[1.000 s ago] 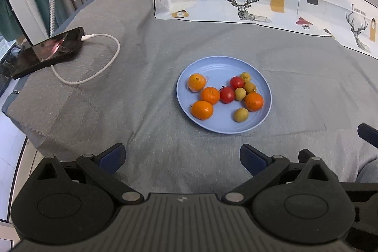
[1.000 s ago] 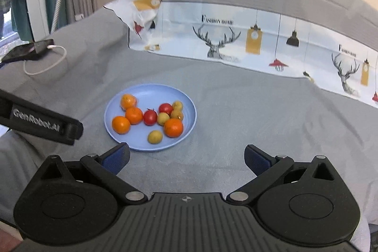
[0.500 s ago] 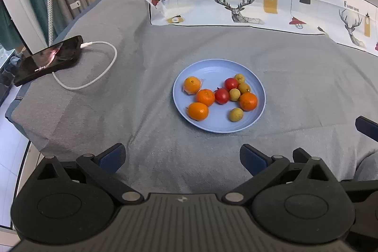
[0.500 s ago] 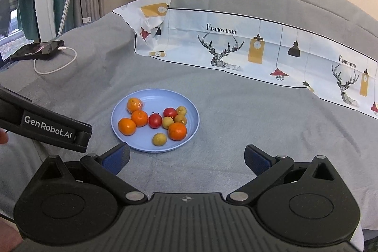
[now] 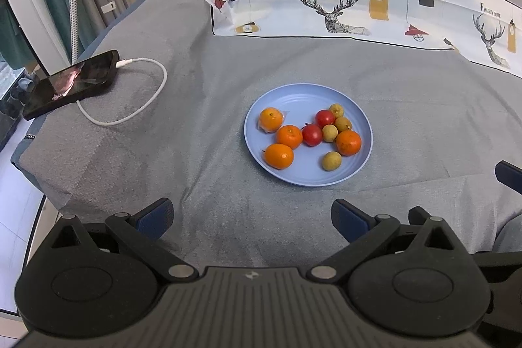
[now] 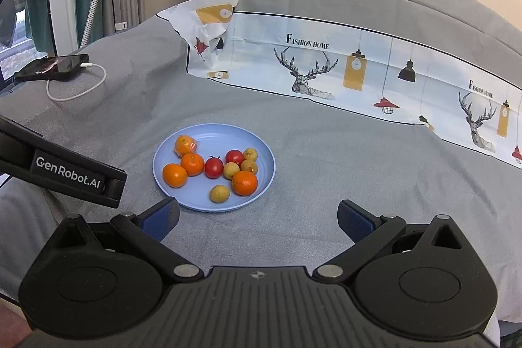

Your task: Organize fruits

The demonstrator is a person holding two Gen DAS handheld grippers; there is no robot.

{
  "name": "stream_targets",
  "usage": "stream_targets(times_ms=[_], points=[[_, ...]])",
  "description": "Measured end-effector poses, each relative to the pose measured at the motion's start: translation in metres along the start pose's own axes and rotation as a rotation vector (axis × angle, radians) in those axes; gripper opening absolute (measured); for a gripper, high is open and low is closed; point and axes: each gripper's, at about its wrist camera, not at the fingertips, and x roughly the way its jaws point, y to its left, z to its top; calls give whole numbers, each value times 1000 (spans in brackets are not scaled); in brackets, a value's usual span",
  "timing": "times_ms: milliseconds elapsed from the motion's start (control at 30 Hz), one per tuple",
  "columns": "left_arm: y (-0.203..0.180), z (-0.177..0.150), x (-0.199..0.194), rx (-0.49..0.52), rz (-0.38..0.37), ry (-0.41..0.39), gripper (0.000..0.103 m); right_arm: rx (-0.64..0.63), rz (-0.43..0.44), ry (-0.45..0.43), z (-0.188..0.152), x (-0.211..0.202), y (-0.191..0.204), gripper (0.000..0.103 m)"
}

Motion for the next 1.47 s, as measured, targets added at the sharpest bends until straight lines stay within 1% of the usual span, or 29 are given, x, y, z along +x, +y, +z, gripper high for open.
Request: stream_targets(times_ms=[1200, 1333, 1467], points=[[0, -2, 4, 10, 19, 7, 103, -7, 1, -4, -1, 1, 0, 102], [2, -3, 6, 2, 15, 18, 103, -11, 5, -4, 0, 2, 1, 102], [3, -3, 7, -14, 28, 23, 103, -15, 21, -9, 0, 1, 1, 102]])
